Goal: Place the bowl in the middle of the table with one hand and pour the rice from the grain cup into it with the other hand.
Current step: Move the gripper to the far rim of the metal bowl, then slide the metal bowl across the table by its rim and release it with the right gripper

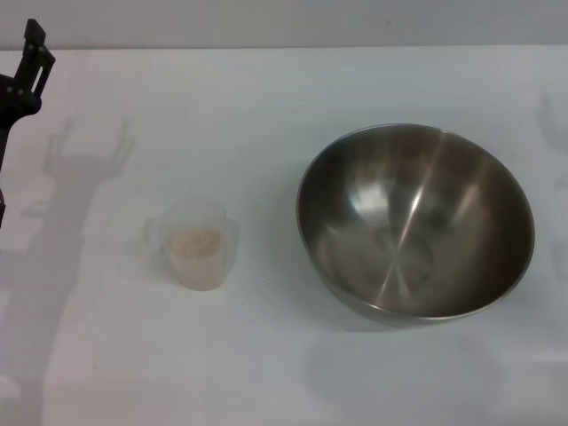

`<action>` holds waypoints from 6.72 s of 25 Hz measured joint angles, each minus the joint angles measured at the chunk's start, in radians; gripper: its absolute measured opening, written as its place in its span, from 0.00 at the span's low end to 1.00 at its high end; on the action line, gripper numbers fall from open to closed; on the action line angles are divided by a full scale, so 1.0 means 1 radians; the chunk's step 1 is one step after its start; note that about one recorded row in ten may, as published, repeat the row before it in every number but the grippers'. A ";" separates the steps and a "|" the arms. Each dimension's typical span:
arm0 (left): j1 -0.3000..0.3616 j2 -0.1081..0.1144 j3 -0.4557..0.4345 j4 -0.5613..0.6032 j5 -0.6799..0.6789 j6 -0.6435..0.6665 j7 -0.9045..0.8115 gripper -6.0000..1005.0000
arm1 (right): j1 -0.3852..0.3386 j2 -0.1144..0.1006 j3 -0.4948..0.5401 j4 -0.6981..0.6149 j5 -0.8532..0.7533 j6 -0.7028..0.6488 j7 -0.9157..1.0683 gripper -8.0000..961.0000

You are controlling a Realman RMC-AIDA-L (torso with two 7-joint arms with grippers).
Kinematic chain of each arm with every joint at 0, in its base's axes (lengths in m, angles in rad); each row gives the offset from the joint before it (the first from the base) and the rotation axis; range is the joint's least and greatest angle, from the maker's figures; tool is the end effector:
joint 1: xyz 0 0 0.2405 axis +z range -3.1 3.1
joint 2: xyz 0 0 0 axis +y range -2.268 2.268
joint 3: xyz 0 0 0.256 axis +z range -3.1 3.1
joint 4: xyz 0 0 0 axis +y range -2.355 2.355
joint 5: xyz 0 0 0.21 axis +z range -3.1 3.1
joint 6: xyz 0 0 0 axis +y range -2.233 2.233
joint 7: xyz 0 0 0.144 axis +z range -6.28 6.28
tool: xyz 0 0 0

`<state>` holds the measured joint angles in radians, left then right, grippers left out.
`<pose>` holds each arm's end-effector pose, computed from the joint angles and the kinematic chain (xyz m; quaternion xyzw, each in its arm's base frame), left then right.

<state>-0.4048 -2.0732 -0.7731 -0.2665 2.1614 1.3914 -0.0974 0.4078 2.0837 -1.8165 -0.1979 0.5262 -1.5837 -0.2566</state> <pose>-0.2941 0.3226 0.0031 -0.6384 -0.1719 -0.4023 0.6332 0.2925 0.3177 0.0533 -0.5759 -0.0300 0.3016 0.7593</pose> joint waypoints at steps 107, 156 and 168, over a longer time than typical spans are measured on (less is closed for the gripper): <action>-0.028 -0.001 -0.130 0.003 -0.002 -0.071 -0.006 0.83 | 0.288 -0.011 0.687 -1.109 0.071 3.084 -0.546 0.03; -0.029 -0.001 -0.132 -0.006 -0.002 -0.081 -0.005 0.82 | 0.253 -0.010 0.606 -0.990 0.330 3.243 -0.723 0.03; -0.029 -0.002 -0.132 -0.008 -0.002 -0.081 -0.005 0.82 | 0.281 -0.010 0.607 -0.924 0.263 3.208 -0.718 0.07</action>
<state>-0.4340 -2.0755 -0.9050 -0.2746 2.1598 1.3100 -0.1028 0.6885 2.0739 -1.2100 -1.1216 0.7890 1.6243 -0.9748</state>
